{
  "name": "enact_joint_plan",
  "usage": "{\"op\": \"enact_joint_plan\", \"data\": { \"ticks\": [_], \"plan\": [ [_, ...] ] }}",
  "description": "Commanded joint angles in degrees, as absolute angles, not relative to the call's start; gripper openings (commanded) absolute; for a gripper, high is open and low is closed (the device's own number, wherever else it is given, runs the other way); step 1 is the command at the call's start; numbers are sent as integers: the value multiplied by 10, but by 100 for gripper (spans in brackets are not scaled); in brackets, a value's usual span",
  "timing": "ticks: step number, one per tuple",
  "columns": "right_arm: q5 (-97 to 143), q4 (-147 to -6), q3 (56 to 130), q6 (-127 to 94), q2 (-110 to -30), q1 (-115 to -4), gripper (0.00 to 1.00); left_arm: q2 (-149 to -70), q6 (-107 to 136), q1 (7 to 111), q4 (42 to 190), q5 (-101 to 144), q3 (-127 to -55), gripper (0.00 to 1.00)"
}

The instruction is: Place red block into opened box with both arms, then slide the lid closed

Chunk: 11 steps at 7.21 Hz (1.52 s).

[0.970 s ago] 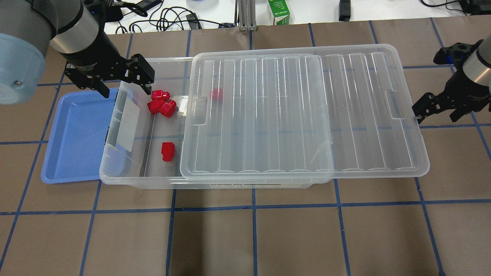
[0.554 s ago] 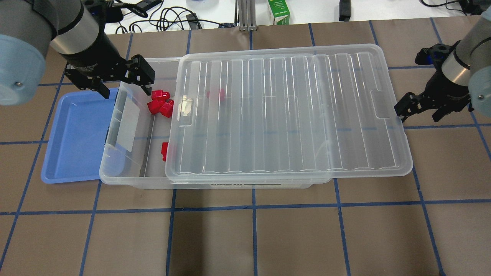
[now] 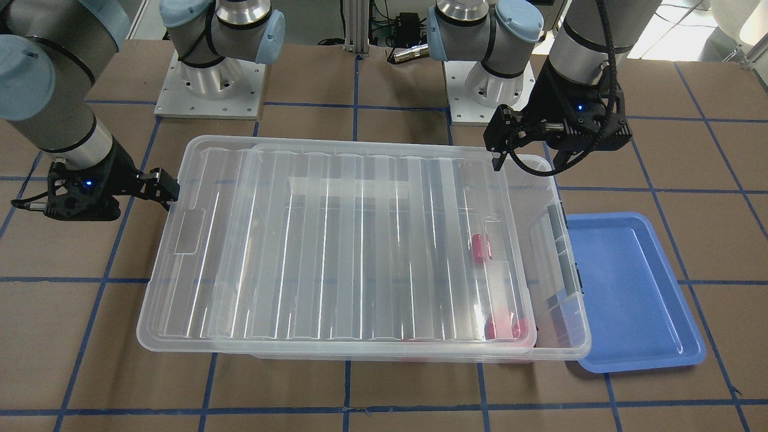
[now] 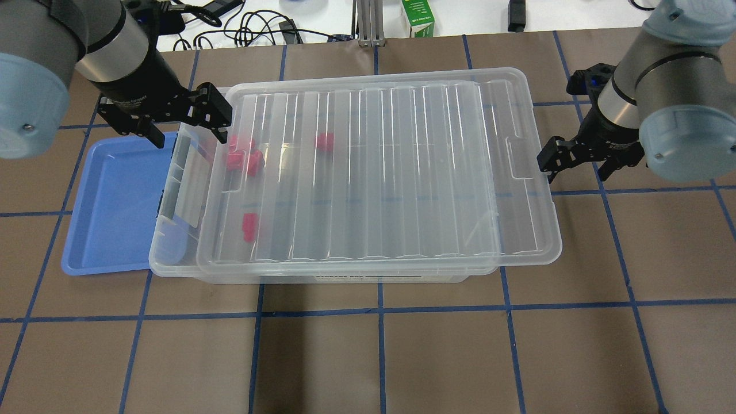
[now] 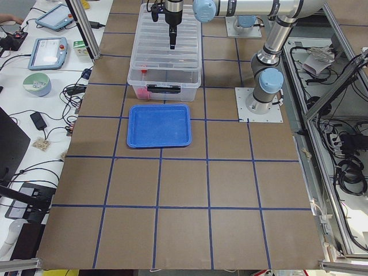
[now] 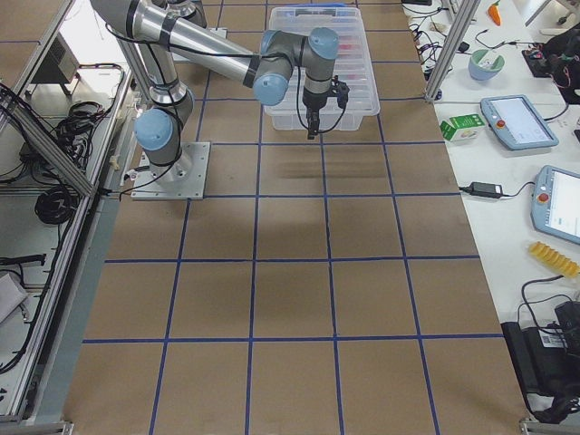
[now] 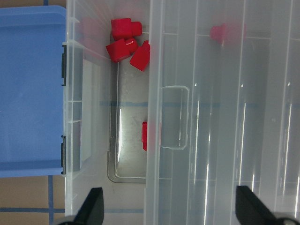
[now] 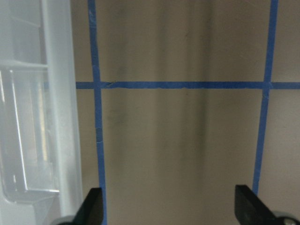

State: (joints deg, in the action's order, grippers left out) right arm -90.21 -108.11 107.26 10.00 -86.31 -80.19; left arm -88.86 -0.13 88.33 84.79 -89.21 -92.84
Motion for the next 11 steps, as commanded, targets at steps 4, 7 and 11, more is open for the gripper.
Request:
{"op": "enact_joint_plan", "data": {
  "ticks": [4, 7, 11],
  "plan": [
    [-867, -1080, 1067, 55, -865, -842, 100, -888, -1, 884, 847, -892, -929, 100],
    [-868, -1081, 1028, 58, -869, -842, 100, -888, -1, 884, 846, -892, -928, 100],
    [-879, -915, 822, -66, -874, -934, 100, -886, -2, 885, 850, -895, -924, 100]
  ]
}}
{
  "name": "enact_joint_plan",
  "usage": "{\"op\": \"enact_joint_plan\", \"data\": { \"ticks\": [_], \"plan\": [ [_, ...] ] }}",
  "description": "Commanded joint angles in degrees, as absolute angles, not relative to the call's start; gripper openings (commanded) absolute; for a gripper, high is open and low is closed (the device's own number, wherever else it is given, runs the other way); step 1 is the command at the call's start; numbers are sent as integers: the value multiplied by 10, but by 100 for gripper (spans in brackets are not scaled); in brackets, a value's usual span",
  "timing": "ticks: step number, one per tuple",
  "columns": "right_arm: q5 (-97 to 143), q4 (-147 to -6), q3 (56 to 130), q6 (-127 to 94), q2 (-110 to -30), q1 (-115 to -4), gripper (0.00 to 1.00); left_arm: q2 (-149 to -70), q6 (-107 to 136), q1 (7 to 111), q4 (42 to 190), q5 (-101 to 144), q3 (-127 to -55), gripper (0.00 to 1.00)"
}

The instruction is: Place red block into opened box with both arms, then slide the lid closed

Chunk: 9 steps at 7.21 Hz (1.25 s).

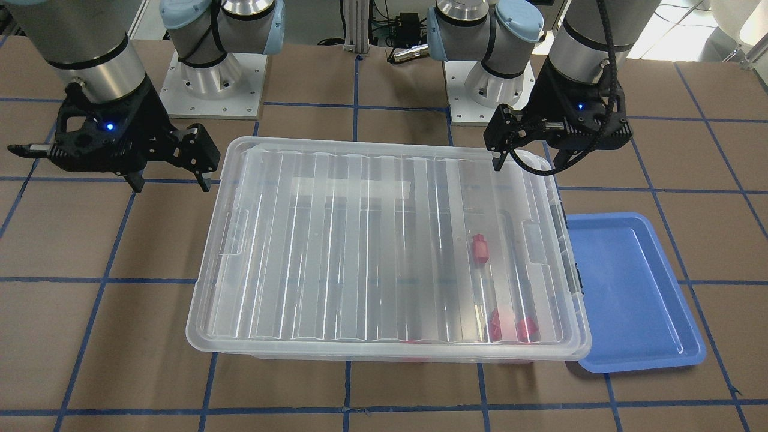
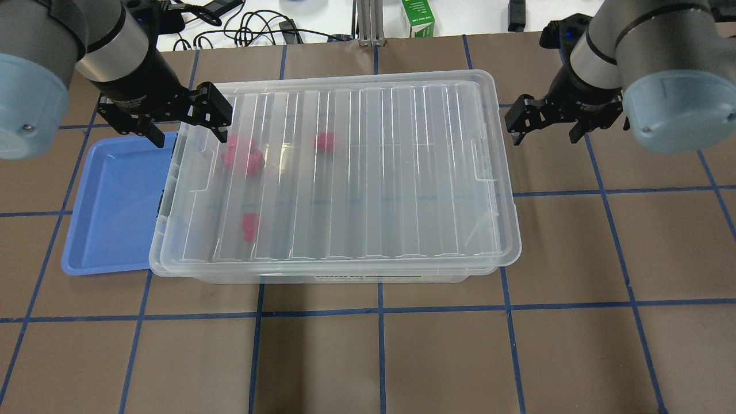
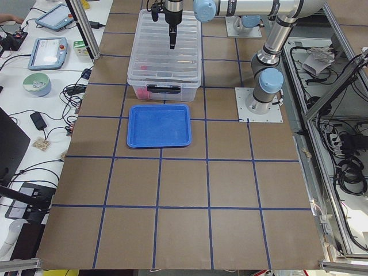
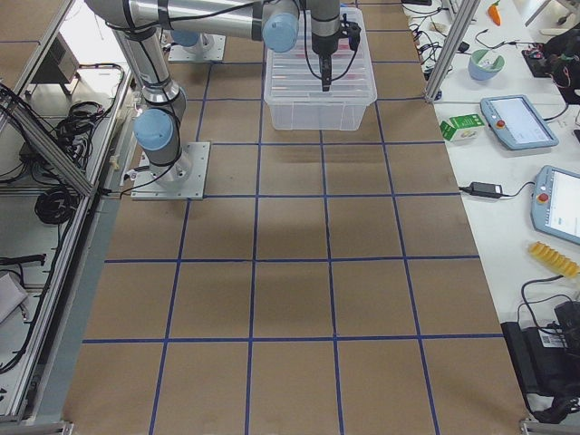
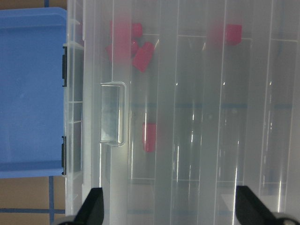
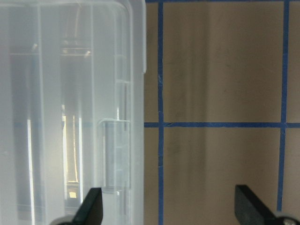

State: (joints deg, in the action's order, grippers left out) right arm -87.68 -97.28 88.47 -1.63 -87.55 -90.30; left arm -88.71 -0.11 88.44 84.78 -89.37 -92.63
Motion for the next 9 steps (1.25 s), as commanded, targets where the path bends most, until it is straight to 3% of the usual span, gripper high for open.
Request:
{"op": "enact_joint_plan", "data": {
  "ticks": [1, 9],
  "plan": [
    [-881, -880, 804, -105, -874, -942, 100, -886, -1, 885, 850, -896, -924, 100],
    [-905, -875, 801, -106, -866, -943, 100, -886, -1, 887, 848, -895, -928, 100]
  ]
}}
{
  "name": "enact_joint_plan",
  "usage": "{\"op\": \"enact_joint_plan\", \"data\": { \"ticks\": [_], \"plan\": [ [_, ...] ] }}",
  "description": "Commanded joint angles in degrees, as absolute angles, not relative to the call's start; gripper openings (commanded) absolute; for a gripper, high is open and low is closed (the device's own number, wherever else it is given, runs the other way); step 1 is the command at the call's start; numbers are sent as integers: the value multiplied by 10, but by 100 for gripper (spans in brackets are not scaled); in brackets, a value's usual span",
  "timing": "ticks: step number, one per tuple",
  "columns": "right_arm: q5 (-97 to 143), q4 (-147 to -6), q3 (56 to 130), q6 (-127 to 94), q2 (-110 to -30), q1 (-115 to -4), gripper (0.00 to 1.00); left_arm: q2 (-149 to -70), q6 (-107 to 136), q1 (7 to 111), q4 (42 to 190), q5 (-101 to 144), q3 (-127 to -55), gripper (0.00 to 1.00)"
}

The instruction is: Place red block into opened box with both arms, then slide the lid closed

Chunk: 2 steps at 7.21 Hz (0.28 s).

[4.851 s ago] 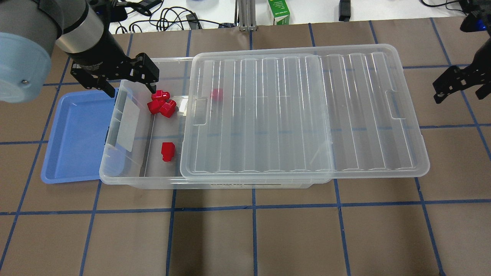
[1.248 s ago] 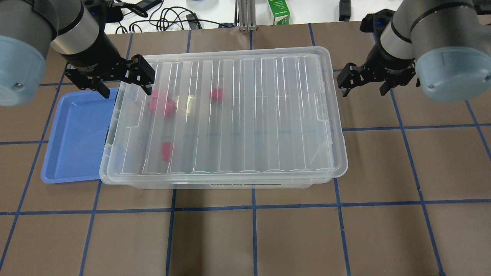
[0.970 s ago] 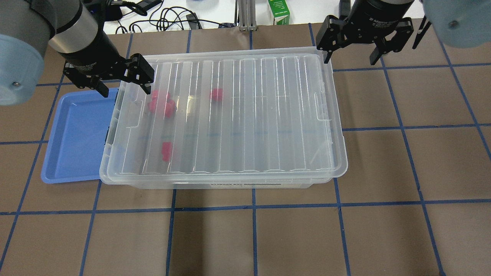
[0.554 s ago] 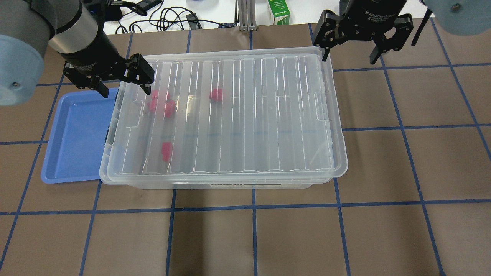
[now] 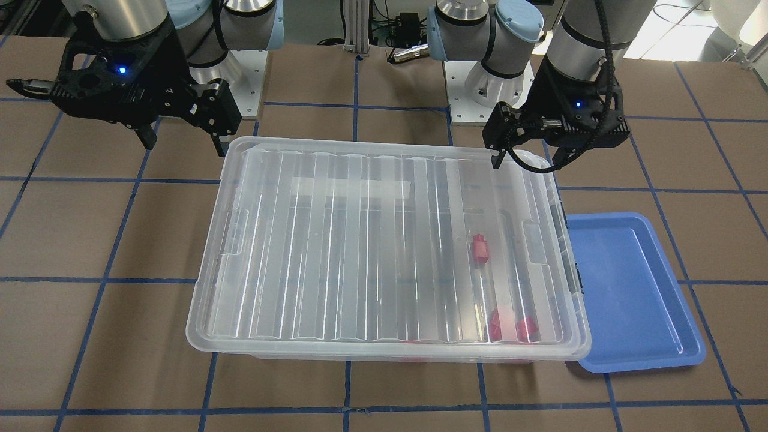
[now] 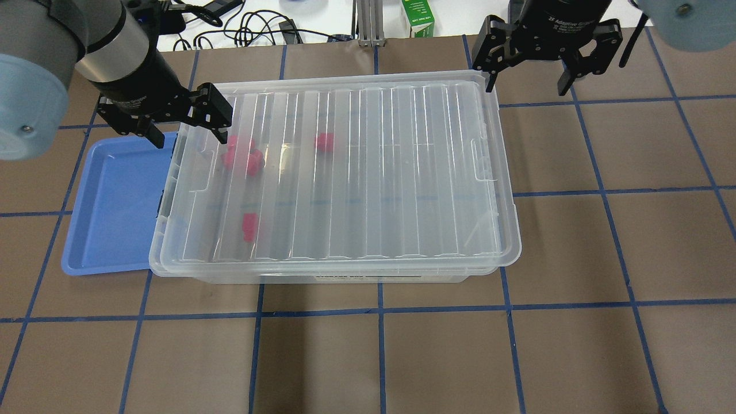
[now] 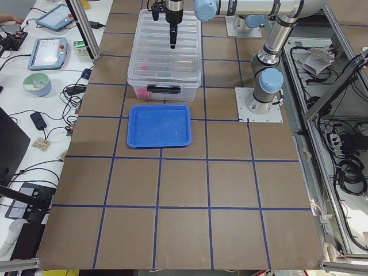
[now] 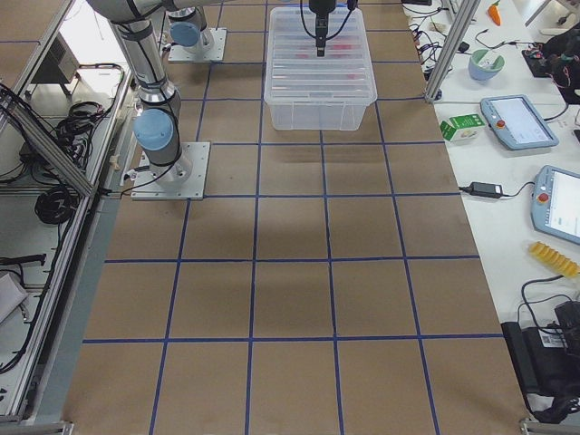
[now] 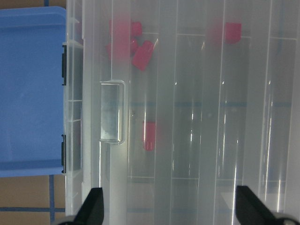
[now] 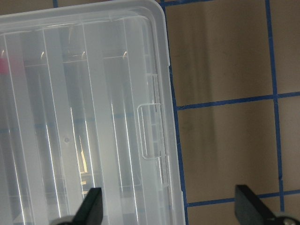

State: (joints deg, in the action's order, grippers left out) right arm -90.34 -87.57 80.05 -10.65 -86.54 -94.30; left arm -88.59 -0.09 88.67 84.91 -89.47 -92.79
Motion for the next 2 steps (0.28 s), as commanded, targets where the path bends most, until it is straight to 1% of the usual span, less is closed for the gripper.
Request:
{"op": "enact_joint_plan", "data": {
  "ticks": [1, 2],
  "plan": [
    [-906, -875, 800, -105, -865, -943, 100, -888, -1, 887, 846, -895, -928, 100],
    [-905, -875, 801, -106, -867, -943, 100, -888, -2, 887, 846, -895, -928, 100]
  ]
}}
